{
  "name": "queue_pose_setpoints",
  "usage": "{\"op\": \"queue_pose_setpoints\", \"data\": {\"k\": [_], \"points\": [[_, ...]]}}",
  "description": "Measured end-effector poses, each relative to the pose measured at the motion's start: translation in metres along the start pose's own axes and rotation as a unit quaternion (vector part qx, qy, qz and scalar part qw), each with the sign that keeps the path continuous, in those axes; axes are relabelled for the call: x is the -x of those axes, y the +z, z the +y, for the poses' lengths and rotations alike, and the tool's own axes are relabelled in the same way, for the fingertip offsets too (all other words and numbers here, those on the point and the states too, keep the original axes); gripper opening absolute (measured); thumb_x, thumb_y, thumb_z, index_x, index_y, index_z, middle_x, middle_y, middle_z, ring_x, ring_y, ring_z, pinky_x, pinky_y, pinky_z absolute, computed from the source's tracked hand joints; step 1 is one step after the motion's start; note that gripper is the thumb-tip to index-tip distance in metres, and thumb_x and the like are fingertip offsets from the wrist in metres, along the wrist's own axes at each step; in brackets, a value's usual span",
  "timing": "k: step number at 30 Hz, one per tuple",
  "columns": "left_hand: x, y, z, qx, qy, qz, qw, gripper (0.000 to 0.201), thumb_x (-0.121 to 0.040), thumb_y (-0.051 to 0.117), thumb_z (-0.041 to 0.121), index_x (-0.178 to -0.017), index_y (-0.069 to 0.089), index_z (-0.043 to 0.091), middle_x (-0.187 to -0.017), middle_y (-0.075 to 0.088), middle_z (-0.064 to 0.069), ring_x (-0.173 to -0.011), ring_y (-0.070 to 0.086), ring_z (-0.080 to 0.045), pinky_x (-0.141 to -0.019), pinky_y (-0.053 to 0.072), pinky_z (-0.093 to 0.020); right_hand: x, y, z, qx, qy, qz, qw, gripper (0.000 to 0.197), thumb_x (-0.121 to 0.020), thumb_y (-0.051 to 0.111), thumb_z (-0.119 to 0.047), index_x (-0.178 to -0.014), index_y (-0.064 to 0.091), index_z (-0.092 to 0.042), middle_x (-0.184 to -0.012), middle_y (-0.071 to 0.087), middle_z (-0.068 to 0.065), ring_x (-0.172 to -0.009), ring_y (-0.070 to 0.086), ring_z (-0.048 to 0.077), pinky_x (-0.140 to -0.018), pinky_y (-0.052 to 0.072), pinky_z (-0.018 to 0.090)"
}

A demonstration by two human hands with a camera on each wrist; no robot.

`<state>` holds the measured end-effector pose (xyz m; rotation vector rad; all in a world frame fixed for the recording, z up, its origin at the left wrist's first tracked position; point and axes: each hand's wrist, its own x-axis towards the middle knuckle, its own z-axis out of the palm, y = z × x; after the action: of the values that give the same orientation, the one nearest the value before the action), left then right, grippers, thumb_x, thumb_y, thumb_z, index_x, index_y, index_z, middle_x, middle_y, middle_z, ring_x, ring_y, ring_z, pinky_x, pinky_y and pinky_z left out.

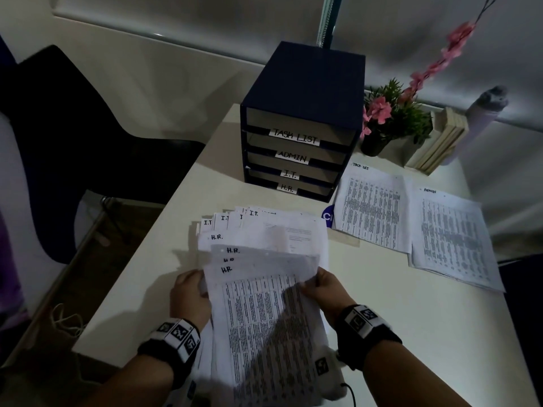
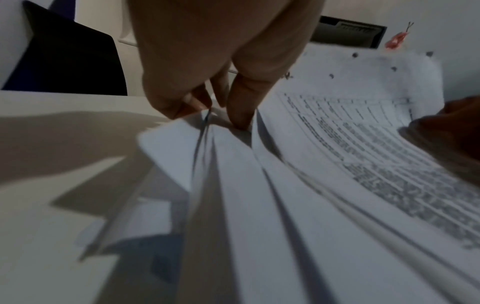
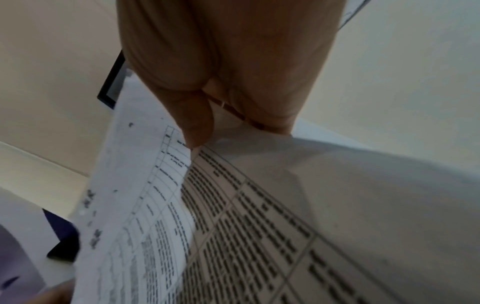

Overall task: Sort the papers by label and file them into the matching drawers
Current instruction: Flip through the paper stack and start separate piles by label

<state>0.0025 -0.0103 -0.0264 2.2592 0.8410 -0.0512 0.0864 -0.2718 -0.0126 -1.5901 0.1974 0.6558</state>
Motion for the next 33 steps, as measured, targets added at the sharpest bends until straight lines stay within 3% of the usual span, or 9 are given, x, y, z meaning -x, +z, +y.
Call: {"op": "queue_pose_setpoints", "data": {"k": [5,9,11,15,18,22,26,30,33], "points": [[0.002,-0.001,0.003,-0.008,-0.033,-0.029,0.999,0.068,-0.075,0.060,-0.011,-0.138,0.046,0.011,-0.134,0.043,-0.018,-0.123,0.046,-0.035,-0.106,0.038,-0.037,0.003,0.007,-0.001,0.013,-0.008,-0.018,1.000,0.025,-0.072,0.069,-0.015,-0.097,0.071,-0.018,-0.097,0.071,0.028,-0.092,0.068,0.044,-0.085,0.054,0.059],[-0.003,-0.004,0.000,-0.048,-0.066,-0.027,0.996,0.061,-0.074,0.074,0.022,-0.131,0.052,0.022,-0.137,0.040,-0.016,-0.124,0.040,-0.037,-0.106,0.039,-0.043,0.003,0.002,-0.006,0.066,-0.071,0.067,0.993,0.018,-0.078,0.066,-0.005,-0.072,0.066,-0.022,-0.062,0.069,-0.004,-0.063,0.063,0.011,-0.066,0.054,0.029],[-0.003,-0.005,0.003,-0.064,-0.068,-0.031,0.995,0.055,-0.076,0.075,0.029,-0.126,0.055,0.025,-0.138,0.035,-0.012,-0.123,0.039,-0.037,-0.104,0.041,-0.043,-0.002,-0.010,-0.001,0.058,-0.054,0.114,0.990,0.033,-0.078,0.062,0.009,-0.061,0.057,-0.018,-0.055,0.060,-0.005,-0.059,0.052,0.016,-0.061,0.045,0.029],[-0.005,-0.002,0.012,-0.080,-0.050,-0.059,0.994,0.052,-0.077,0.074,0.028,-0.125,0.056,0.022,-0.138,0.034,-0.009,-0.123,0.039,-0.034,-0.104,0.041,-0.042,0.001,-0.019,0.001,0.020,0.001,0.095,0.995,0.009,-0.068,0.068,-0.011,-0.075,0.070,-0.016,-0.081,0.073,0.018,-0.080,0.069,0.037,-0.078,0.058,0.049],[-0.004,0.002,0.017,-0.039,-0.027,-0.054,0.997,0.045,-0.076,0.075,0.017,-0.118,0.061,0.018,-0.135,0.038,-0.011,-0.122,0.043,-0.034,-0.105,0.040,-0.040,-0.001,-0.014,0.000,0.047,0.017,0.073,0.996,0.011,-0.079,0.070,-0.011,-0.088,0.066,-0.017,-0.095,0.072,0.016,-0.092,0.069,0.036,-0.088,0.056,0.048],[0.002,0.007,0.023,0.011,0.027,-0.045,0.999,0.033,-0.082,0.066,0.003,-0.113,0.062,0.011,-0.126,0.047,-0.011,-0.116,0.050,-0.030,-0.101,0.042,-0.035,-0.004,-0.007,0.007,0.116,-0.019,0.116,0.986,0.030,-0.073,0.065,-0.043,-0.086,0.064,-0.016,-0.081,0.073,0.013,-0.076,0.070,0.035,-0.074,0.058,0.052],[0.005,0.003,0.032,0.131,-0.007,-0.110,0.985,0.020,-0.089,0.057,0.005,-0.104,0.051,0.016,-0.097,0.062,0.002,-0.095,0.061,-0.022,-0.077,0.044,-0.027,0.002,-0.007,0.004,0.080,-0.058,0.123,0.987,0.023,-0.085,0.065,-0.008,-0.073,0.070,-0.026,-0.069,0.069,-0.002,-0.069,0.061,0.020,-0.072,0.052,0.042],[0.004,-0.002,0.033,0.251,-0.046,-0.133,0.958,0.034,-0.087,0.063,0.003,-0.114,0.049,0.019,-0.103,0.060,0.010,-0.095,0.059,-0.009,-0.091,0.047,-0.034,0.000,-0.019,0.008,0.077,-0.055,0.153,0.984,0.034,-0.085,0.066,-0.007,-0.113,0.062,-0.024,-0.123,0.061,0.003,-0.112,0.059,0.020,-0.103,0.047,0.039],[-0.001,-0.004,0.032,0.267,-0.037,-0.145,0.952,0.028,-0.085,0.067,0.009,-0.109,0.060,0.021,-0.107,0.069,0.002,-0.101,0.065,-0.018,-0.094,0.050,-0.040,-0.001,-0.025,0.004,0.011,-0.037,0.153,0.988,0.039,-0.086,0.063,0.001,-0.121,0.060,-0.014,-0.117,0.065,0.009,-0.108,0.062,0.027,-0.100,0.049,0.043]]}}
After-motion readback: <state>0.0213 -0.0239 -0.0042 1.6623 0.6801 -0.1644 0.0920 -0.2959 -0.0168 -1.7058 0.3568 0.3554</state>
